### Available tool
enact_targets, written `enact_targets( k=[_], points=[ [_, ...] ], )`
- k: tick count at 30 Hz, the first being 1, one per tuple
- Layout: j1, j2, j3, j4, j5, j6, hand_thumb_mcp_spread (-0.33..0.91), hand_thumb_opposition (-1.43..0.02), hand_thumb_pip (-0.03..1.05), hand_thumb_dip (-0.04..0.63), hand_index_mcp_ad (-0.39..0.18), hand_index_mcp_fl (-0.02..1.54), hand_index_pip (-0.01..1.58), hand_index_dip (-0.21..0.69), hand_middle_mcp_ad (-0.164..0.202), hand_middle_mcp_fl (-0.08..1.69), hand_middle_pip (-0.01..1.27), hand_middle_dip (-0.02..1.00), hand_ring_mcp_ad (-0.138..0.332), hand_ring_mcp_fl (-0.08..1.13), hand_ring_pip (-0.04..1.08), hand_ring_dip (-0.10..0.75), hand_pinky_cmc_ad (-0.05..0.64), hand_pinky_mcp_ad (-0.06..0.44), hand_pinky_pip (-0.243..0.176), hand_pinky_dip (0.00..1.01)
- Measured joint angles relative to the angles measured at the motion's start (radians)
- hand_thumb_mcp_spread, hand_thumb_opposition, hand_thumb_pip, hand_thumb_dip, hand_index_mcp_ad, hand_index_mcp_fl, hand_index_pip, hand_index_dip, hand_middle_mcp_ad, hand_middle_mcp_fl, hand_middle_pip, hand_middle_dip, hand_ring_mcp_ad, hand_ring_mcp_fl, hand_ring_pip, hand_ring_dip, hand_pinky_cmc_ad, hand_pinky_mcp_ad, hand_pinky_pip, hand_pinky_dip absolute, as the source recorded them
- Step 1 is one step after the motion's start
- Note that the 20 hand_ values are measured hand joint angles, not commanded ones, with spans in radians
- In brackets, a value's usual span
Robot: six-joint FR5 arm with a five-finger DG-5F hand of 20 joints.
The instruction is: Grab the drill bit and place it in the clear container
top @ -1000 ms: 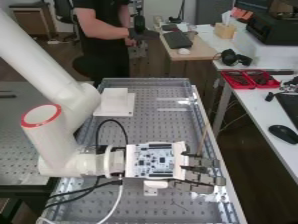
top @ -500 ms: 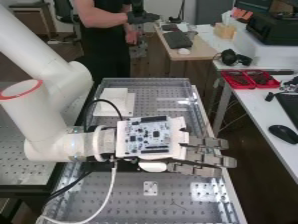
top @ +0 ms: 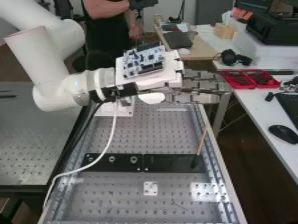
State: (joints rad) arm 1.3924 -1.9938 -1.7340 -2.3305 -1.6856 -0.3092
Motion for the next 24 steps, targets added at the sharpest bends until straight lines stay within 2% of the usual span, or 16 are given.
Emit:
enact_targets(
  k=[5, 12, 17, 24],
  points=[
    [0.101, 0.037, -0.041, 0.009, 0.059, -0.008, 0.66, -0.97, 0.4, 0.202, -0.138, 1.06, 0.73, 0.236, 0.075, 0.33, 0.13, 0.17, 0.176, 0.09, 0.09, 0.047, 0.391, 0.138, -0.075, 0.18],
    [0.225, 0.041, -0.066, 0.032, 0.11, 0.012, 0.66, -0.97, 0.4, 0.202, -0.138, 1.07, 0.73, 0.243, 0.075, 0.33, 0.14, 0.17, 0.176, 0.09, 0.09, 0.047, 0.393, 0.138, -0.075, 0.18],
    [0.307, 0.004, -0.065, 0.056, 0.144, 0.044, 0.66, -0.97, 0.4, 0.202, -0.138, 1.06, 0.72, 0.25, 0.075, 0.33, 0.13, 0.17, 0.176, 0.09, 0.08, 0.054, 0.391, 0.138, -0.075, 0.18],
    [0.362, -0.068, -0.047, 0.081, 0.186, 0.076, 0.66, -0.97, 0.4, 0.202, -0.138, 1.06, 0.72, 0.25, 0.075, 0.33, 0.14, 0.17, 0.178, 0.1, 0.08, 0.054, 0.391, 0.138, -0.077, 0.18]
  ],
)
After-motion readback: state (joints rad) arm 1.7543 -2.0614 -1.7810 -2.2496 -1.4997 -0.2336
